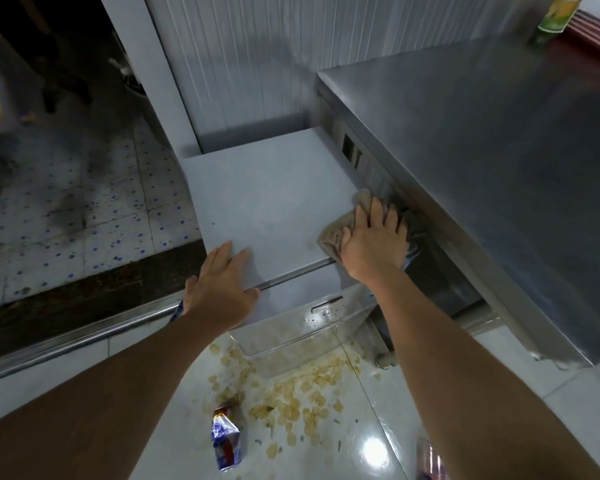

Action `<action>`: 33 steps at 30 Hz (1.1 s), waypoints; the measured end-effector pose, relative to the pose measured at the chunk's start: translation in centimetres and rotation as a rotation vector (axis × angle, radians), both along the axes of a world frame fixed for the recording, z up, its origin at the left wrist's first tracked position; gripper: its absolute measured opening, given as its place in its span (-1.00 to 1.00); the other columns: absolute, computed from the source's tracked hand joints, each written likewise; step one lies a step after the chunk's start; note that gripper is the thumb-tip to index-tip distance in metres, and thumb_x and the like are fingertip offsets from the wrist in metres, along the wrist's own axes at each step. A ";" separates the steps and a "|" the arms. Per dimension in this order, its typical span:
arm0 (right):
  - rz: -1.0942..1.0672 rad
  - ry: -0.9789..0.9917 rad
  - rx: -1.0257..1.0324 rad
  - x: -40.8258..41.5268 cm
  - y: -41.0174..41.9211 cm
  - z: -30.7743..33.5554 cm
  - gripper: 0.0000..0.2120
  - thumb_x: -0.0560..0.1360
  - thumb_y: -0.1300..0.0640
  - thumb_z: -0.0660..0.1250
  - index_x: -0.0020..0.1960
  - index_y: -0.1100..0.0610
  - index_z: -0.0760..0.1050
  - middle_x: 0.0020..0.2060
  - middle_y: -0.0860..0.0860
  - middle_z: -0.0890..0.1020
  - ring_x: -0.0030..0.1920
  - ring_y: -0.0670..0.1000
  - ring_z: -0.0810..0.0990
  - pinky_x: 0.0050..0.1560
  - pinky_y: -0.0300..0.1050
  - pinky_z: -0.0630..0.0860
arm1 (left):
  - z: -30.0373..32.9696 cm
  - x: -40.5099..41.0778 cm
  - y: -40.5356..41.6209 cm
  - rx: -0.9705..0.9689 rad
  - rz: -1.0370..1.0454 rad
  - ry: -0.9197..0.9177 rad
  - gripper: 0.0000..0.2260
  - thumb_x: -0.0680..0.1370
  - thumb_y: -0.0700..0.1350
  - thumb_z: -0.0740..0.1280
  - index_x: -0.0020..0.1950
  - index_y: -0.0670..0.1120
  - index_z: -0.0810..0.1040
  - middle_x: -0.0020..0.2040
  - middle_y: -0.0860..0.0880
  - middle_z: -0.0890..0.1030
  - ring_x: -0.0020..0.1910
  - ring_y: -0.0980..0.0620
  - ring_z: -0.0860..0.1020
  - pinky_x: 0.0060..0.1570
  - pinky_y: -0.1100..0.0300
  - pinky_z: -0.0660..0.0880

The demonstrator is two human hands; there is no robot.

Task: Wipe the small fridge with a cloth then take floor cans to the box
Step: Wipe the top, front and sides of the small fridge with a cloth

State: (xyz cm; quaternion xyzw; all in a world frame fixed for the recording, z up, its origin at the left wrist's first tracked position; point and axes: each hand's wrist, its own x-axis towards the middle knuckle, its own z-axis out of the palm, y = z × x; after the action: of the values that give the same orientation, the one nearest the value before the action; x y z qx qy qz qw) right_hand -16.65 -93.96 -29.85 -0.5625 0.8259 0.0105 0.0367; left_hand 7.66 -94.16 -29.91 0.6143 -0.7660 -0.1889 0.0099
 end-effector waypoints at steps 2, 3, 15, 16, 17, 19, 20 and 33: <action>-0.062 -0.026 -0.052 0.7 2.4 -0.5 -0.39 0.58 -0.13 -0.05 0.54 0.14 0.00 0.52 0.19 0.04 0.48 0.26 0.06 0.45 0.18 0.04 | -0.1 0.0 0.2 -0.013 0.008 0.010 -0.38 0.50 0.06 0.27 0.51 0.11 0.08 0.55 0.03 -0.03 0.52 0.01 -0.05 0.41 -0.16 0.11; -0.093 -0.032 -0.091 1.1 3.9 -0.8 -0.38 0.57 -0.14 -0.03 0.53 0.16 0.03 0.51 0.21 0.08 0.48 0.26 0.08 0.44 0.18 0.06 | -0.1 0.0 0.2 -0.017 0.010 0.009 -0.38 0.50 0.06 0.26 0.51 0.10 0.07 0.55 0.03 -0.03 0.52 0.02 -0.05 0.41 -0.16 0.12; -0.162 -0.086 -0.015 -2.1 1.6 -0.3 -0.34 0.56 -0.17 0.01 0.53 0.15 -0.03 0.47 0.26 0.16 0.43 0.30 0.17 0.41 0.23 0.09 | -0.2 0.0 0.8 -0.054 0.001 0.053 -0.40 0.52 0.04 0.26 0.51 0.07 0.09 0.55 0.00 -0.01 0.52 -0.01 -0.05 0.40 -0.18 0.13; -0.166 -0.080 -0.034 -1.6 2.1 -0.4 -0.34 0.55 -0.16 0.01 0.53 0.16 -0.02 0.47 0.26 0.15 0.44 0.29 0.14 0.43 0.23 0.06 | -0.1 0.0 0.7 -0.046 0.003 0.056 -0.39 0.52 0.05 0.26 0.51 0.08 0.09 0.55 0.01 -0.02 0.52 -0.01 -0.06 0.40 -0.18 0.13; -0.160 -0.070 -0.057 -1.0 2.7 -0.6 -0.34 0.55 -0.15 0.01 0.53 0.18 -0.01 0.48 0.26 0.13 0.46 0.28 0.11 0.44 0.22 0.04 | -0.1 0.0 0.6 -0.032 0.004 0.055 -0.39 0.52 0.05 0.26 0.51 0.09 0.08 0.55 0.01 -0.04 0.52 -0.01 -0.07 0.41 -0.18 0.12; -0.108 -0.045 -0.110 0.6 4.2 -1.1 -0.36 0.56 -0.13 0.00 0.53 0.19 0.03 0.50 0.24 0.08 0.49 0.27 0.02 0.48 0.20 -0.03 | 0.2 0.2 0.4 0.013 -0.005 0.053 -0.39 0.53 0.06 0.25 0.52 0.10 0.05 0.55 0.03 -0.07 0.52 0.00 -0.09 0.41 -0.16 0.10; -0.073 -0.043 -0.137 1.5 4.8 -1.4 -0.38 0.57 -0.11 -0.01 0.52 0.21 0.07 0.51 0.23 0.06 0.50 0.26 -0.01 0.48 0.18 -0.07 | 0.3 0.4 0.3 0.034 -0.021 0.059 -0.38 0.53 0.06 0.25 0.52 0.10 0.04 0.55 0.04 -0.08 0.52 0.01 -0.10 0.41 -0.15 0.10; 0.344 -0.015 -0.072 3.9 5.8 -1.2 -0.43 0.58 -0.12 -0.15 0.55 0.06 -0.03 0.55 0.09 -0.05 0.54 0.11 -0.09 0.52 0.12 -0.13 | -0.9 3.3 3.0 -0.054 0.060 0.184 -0.38 0.47 -0.07 0.36 0.48 -0.05 0.20 0.53 -0.02 0.12 0.50 -0.06 0.10 0.43 -0.10 0.15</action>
State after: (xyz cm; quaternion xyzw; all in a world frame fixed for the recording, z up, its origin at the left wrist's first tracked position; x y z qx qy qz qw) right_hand -12.72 -88.14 -31.09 -0.6966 0.7169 -0.0170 0.0204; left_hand 10.96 -91.14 -30.80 0.6166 -0.7479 -0.2235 0.1021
